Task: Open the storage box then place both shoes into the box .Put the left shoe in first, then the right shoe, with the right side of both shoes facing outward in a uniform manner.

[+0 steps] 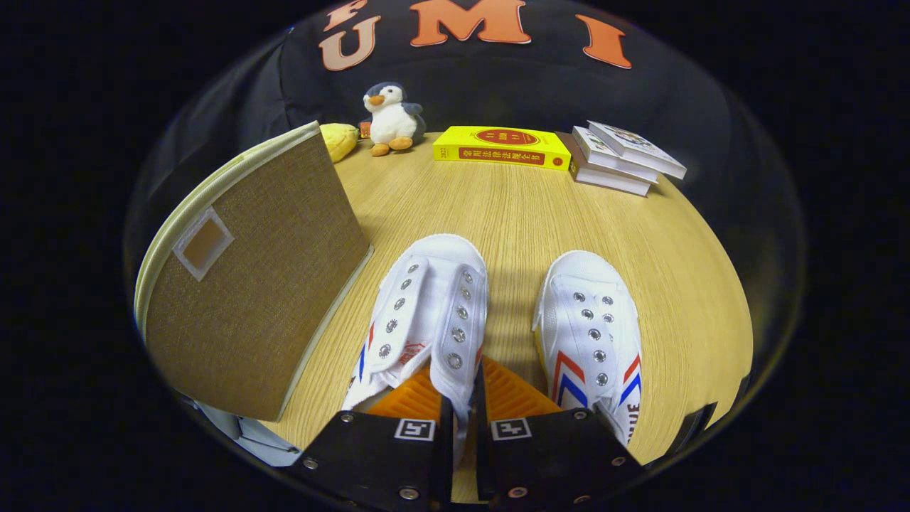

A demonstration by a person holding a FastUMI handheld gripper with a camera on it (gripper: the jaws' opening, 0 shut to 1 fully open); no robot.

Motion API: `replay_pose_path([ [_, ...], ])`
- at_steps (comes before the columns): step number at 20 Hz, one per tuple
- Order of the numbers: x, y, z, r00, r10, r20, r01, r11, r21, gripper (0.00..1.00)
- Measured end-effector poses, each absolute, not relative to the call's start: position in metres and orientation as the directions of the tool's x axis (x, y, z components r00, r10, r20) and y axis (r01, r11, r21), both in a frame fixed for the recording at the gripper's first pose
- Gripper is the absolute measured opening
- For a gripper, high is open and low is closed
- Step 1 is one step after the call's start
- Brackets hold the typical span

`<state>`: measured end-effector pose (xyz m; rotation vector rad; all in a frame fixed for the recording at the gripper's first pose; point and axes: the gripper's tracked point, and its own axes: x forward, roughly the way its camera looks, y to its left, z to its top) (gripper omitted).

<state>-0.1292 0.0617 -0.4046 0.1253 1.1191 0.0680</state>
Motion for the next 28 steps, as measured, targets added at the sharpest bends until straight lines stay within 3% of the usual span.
replay_pose_path([
  [4, -0.115, 0.069, -0.377, 0.470, 0.180, -0.864, 0.075, 0.967, 0.243, 0.01],
  [12, -0.110, 0.079, -0.354, 0.462, 0.242, -0.853, 0.081, 0.946, 0.313, 0.01],
  [18, -0.079, 0.075, -0.285, 0.572, 0.258, -0.778, 0.095, 0.922, 0.375, 0.01],
  [28, -0.044, 0.120, -0.165, 0.687, 0.346, -0.639, -0.031, 0.893, 0.450, 0.00],
])
